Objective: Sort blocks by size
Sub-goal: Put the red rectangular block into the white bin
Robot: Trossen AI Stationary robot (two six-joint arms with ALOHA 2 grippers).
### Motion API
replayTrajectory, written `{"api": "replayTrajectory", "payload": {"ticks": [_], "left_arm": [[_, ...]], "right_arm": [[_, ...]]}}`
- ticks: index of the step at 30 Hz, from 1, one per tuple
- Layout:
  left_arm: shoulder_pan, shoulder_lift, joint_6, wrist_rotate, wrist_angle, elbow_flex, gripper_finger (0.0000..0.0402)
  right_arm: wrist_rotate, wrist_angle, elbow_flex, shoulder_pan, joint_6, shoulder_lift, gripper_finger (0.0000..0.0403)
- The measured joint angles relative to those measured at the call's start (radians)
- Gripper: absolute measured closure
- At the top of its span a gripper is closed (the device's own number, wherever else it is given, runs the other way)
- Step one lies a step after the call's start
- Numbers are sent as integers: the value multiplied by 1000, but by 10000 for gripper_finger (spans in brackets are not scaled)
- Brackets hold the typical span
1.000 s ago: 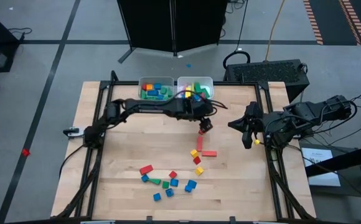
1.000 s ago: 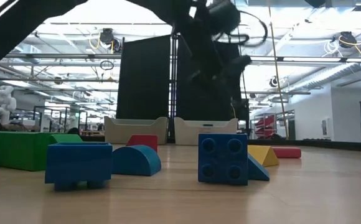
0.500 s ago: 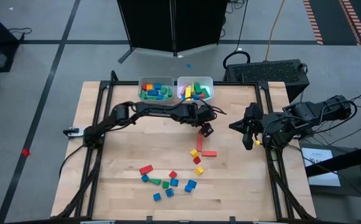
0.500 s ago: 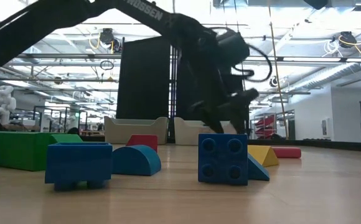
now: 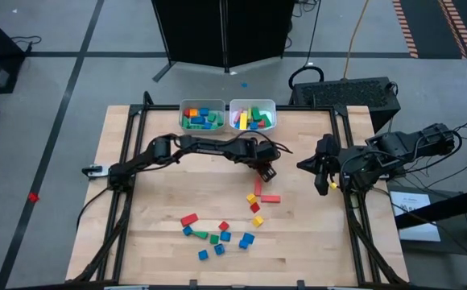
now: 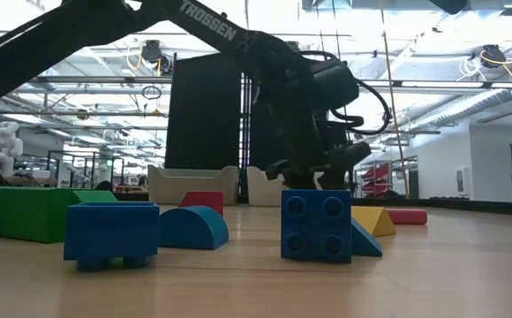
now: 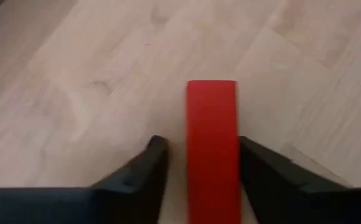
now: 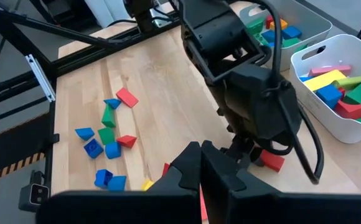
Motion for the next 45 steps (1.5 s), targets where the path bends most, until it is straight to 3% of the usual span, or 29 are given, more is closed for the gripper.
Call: {"api": "replayTrajectory", "payload": {"ticks": [4,14,21,26,34,39,41,45], "left_arm": [[-3,-9,42,10,11,-3,311],[7,-157,76,71,33,6,313],[101,-300,126,17,38,4,313],[232,-381,201,-33,10,8,313],[389,-352,338,24,-94,7,313],[418,-310,388,43,-155,5,313],[423,-298,394,62,-158,5,299],[424,-292,445,69,-105,-2,208]], "right_arm": [[0,0,0,0,-1,0,403],[7,1,0,0,-8,0,403],[37,2,0,0,-19,0,403],[40,3,0,0,-22,0,403],[61,6,0,0,-22,0,403],[62,7,0,0,-17,0,403],[62,7,0,0,-14,0,403],[63,7,0,0,-15,0,403]]}}
